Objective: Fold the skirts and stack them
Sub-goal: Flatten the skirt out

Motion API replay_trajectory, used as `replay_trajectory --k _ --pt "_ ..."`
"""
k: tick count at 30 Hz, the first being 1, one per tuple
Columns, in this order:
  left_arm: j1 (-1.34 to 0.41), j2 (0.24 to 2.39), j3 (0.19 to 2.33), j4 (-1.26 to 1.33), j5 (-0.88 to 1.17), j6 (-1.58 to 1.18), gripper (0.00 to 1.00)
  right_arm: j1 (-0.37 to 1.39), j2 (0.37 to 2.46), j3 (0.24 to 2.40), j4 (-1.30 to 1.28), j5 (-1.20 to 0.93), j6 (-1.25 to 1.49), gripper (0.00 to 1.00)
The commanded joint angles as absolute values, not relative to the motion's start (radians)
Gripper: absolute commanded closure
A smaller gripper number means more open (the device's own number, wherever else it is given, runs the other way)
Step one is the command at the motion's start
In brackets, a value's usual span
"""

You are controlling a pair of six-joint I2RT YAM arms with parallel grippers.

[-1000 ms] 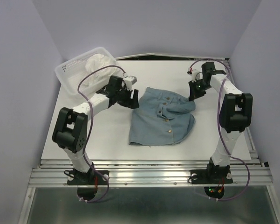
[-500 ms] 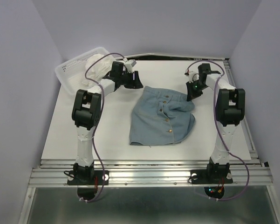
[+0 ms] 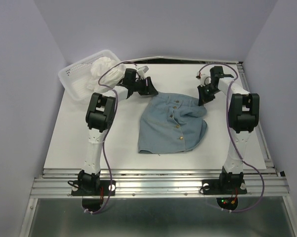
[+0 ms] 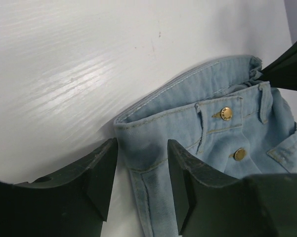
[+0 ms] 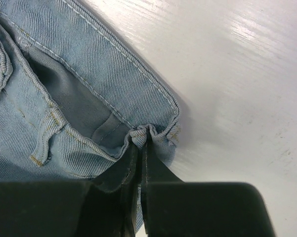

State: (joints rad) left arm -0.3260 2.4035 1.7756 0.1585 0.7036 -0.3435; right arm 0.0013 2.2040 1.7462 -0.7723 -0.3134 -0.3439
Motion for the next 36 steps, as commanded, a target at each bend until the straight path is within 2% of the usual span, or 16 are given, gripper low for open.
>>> replay_trajectory --k 1,3,5,6,7,9,16,18,23,28,30,34,36 --pt "-0.337 2.427 1.828 0.268 0.787 -0.437 0.47 -0.003 2.264 1.758 -0.706 -0.227 -0.356 0.99" --pt "-0.339 2.44 1.835 0.305 0.801 -0.472 0.52 -0.003 2.266 1.764 -0.704 -0.229 -0.353 0.99" --pt "-0.339 2.46 1.842 0.336 0.811 -0.5 0.66 -0.003 2.263 1.773 -0.706 -0.233 -0.347 0.99" --pt "-0.337 2.464 1.848 0.34 0.819 -0.506 0.76 -0.003 2.263 1.779 -0.704 -0.23 -0.344 0.99" --pt "-0.336 2.448 1.853 0.341 0.812 -0.497 0.91 -0.003 2.258 1.799 -0.706 -0.229 -0.335 0.99" --pt "-0.324 2.402 1.844 0.322 0.749 -0.454 1.0 -0.003 2.235 1.825 -0.706 -0.225 -0.33 0.99" --pt "-0.275 2.064 1.921 0.017 0.517 0.039 1.0 -0.066 2.07 2.066 -0.695 -0.311 -0.348 0.99" --pt "-0.275 1.984 1.911 0.015 0.461 0.179 1.0 -0.066 2.021 2.098 -0.666 -0.34 -0.345 0.99" --pt "-0.285 1.738 1.839 0.113 0.457 0.317 1.0 -0.066 1.844 2.143 -0.511 -0.422 -0.276 0.99" --pt "-0.302 1.47 1.587 0.31 0.422 0.442 1.0 -0.066 1.649 1.989 -0.342 -0.413 -0.239 0.99" --pt "-0.313 1.413 1.524 0.319 0.474 0.434 1.0 -0.066 1.537 1.919 -0.296 -0.524 -0.23 0.99" --pt "-0.397 1.329 1.349 0.054 0.592 0.445 1.0 0.086 1.508 1.791 -0.569 -0.549 -0.34 0.99" --pt "-0.426 1.292 1.236 0.021 0.603 0.381 1.0 0.138 1.476 1.616 -0.608 -0.551 -0.328 0.99"
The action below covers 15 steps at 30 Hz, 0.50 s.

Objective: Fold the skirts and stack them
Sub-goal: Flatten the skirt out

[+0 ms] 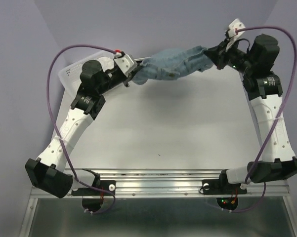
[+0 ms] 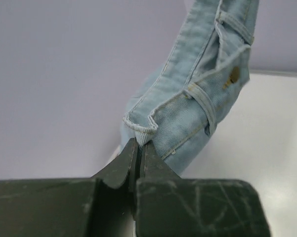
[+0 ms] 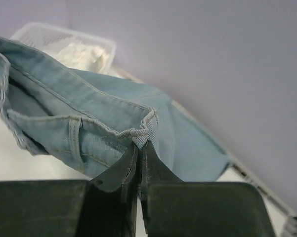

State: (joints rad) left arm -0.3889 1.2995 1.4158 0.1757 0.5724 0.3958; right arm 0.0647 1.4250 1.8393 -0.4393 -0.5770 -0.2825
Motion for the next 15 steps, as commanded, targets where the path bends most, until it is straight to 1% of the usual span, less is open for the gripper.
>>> replay_trajectory --k 1,2,3,5,6,10,12,13,15 --pt "-0.426 1.286 1.217 0.043 0.621 0.349 1.0 0.15 1.459 1.57 -0.592 -0.539 -0.319 0.99" --pt "-0.426 1.278 1.219 0.069 0.617 0.344 1.0 0.15 1.45 1.553 -0.536 -0.479 -0.308 0.99" --pt "-0.423 1.272 1.242 0.115 0.538 0.306 1.0 0.15 1.465 1.584 -0.5 -0.419 -0.292 0.99" --pt "-0.399 1.302 1.303 0.24 0.441 0.243 1.0 0.129 1.552 1.733 -0.454 -0.318 -0.255 0.99" --pt "-0.373 1.38 1.434 0.235 0.393 0.207 1.0 0.098 1.678 1.964 -0.469 -0.308 -0.23 0.99" --pt "-0.321 1.549 1.755 0.091 0.417 0.126 1.0 0.098 1.859 2.393 -0.616 -0.308 -0.227 0.99" --pt "-0.298 1.551 1.779 0.086 0.379 0.103 1.0 0.098 1.849 2.389 -0.631 -0.26 -0.242 0.99" --pt "-0.298 1.517 1.732 0.107 0.362 0.132 1.0 0.098 1.817 2.282 -0.608 -0.241 -0.262 0.99" --pt "-0.296 1.471 1.659 0.204 0.303 0.153 1.0 0.089 1.688 2.136 -0.478 -0.187 -0.29 0.99"
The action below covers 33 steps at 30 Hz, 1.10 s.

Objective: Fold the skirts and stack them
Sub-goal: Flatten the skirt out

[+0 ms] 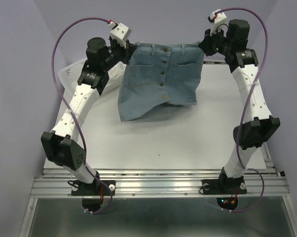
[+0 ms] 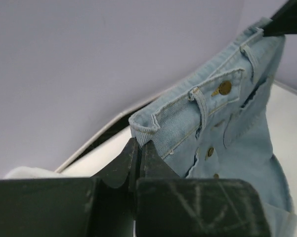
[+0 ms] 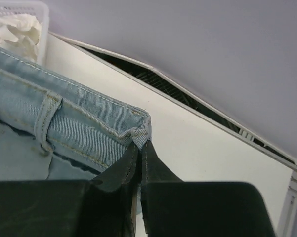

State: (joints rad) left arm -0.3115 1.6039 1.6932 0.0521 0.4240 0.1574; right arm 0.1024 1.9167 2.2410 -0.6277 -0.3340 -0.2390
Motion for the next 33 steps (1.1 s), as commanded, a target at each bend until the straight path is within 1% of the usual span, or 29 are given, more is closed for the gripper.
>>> replay_trajectory --k 1,2,5,6,8,9,13,16,20,24,27,30,31,33 --pt "-0.295 1.451 1.629 0.228 0.298 0.156 1.0 0.089 1.652 2.079 -0.444 -0.172 -0.299 0.99" --pt "-0.291 1.421 1.59 0.238 0.301 0.163 1.0 0.089 1.623 2.013 -0.419 -0.161 -0.304 0.99" --pt "-0.291 1.355 1.519 0.222 0.336 0.183 1.0 0.089 1.536 1.974 -0.413 -0.158 -0.327 0.99" --pt "-0.291 1.33 1.491 0.222 0.356 0.19 1.0 0.089 1.484 1.929 -0.413 -0.179 -0.331 0.99" --pt "-0.29 1.255 1.404 0.235 0.368 0.19 1.0 0.089 1.433 1.858 -0.422 -0.199 -0.334 0.99" --pt "-0.291 1.229 1.373 0.236 0.379 0.192 1.0 0.089 1.408 1.858 -0.428 -0.204 -0.336 0.99" --pt "-0.293 1.062 1.205 0.226 0.446 0.17 1.0 0.089 1.257 1.697 -0.465 -0.233 -0.345 0.99" --pt "-0.308 0.956 1.128 0.213 0.46 0.152 1.0 0.089 1.191 1.642 -0.505 -0.258 -0.316 0.99" --pt "-0.324 0.897 1.097 0.141 0.485 0.094 1.0 0.089 1.118 1.615 -0.572 -0.261 -0.282 0.99" --pt "-0.324 0.925 1.085 0.103 0.483 0.045 1.0 0.089 1.127 1.566 -0.56 -0.249 -0.255 0.99" --pt "-0.324 1.009 1.083 0.118 0.46 0.029 1.0 0.089 1.181 1.52 -0.525 -0.238 -0.233 0.99" --pt "-0.324 1.149 1.094 0.146 0.428 0.026 1.0 0.089 1.284 1.447 -0.459 -0.203 -0.218 0.99" --pt "-0.324 1.231 1.107 0.152 0.428 0.034 1.0 0.089 1.354 1.433 -0.445 -0.19 -0.206 0.99" --pt "-0.324 1.311 1.117 0.198 0.422 0.041 1.0 0.089 1.434 1.41 -0.393 -0.161 -0.212 0.99"
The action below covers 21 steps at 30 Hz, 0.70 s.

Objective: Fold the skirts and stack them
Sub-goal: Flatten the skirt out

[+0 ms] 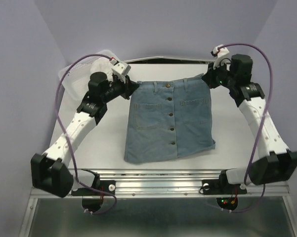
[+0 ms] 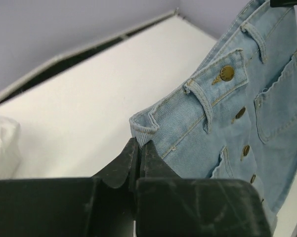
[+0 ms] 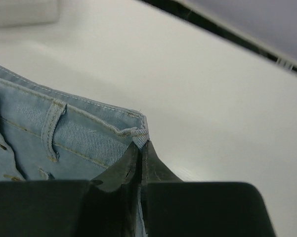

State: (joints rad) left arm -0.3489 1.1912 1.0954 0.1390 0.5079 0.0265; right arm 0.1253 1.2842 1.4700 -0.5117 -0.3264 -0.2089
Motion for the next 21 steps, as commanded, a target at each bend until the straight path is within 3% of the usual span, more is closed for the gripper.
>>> replay_trajectory --k 1,4,8,9,13,14,15,16,18,21 --pt "-0.324 1.395 1.123 0.215 0.416 0.051 1.0 0.089 1.522 1.41 -0.381 -0.153 -0.207 0.99" --pt "-0.321 1.537 1.21 0.253 0.391 0.07 1.0 0.089 1.662 1.425 -0.305 -0.103 -0.204 0.99" --pt "-0.314 1.866 1.549 0.168 0.353 0.115 0.95 0.089 1.902 1.558 -0.276 -0.061 -0.192 0.99" --pt "-0.31 1.917 1.619 0.114 0.341 0.136 0.9 0.089 1.986 1.631 -0.276 -0.04 -0.183 0.99" --pt "-0.301 2.089 1.897 0.022 0.315 0.146 0.45 0.089 2.132 1.805 -0.305 -0.003 -0.161 0.93" --pt "-0.301 2.117 1.973 0.002 0.318 0.146 0.32 0.089 2.15 1.834 -0.328 -0.003 -0.157 0.67" --pt "-0.302 2.121 2.002 0.002 0.321 0.15 0.25 0.089 2.17 1.867 -0.35 0.026 -0.147 0.52" --pt "-0.302 2.114 2.026 -0.003 0.305 0.153 0.02 0.08 2.195 1.932 -0.368 0.029 -0.131 0.33" --pt "-0.302 2.094 2.043 -0.035 0.295 0.161 0.01 0.08 2.203 1.98 -0.419 0.029 -0.12 0.02" --pt "-0.304 2.013 2.02 -0.096 0.325 0.211 0.01 0.06 2.149 2.013 -0.488 -0.027 -0.118 0.0"
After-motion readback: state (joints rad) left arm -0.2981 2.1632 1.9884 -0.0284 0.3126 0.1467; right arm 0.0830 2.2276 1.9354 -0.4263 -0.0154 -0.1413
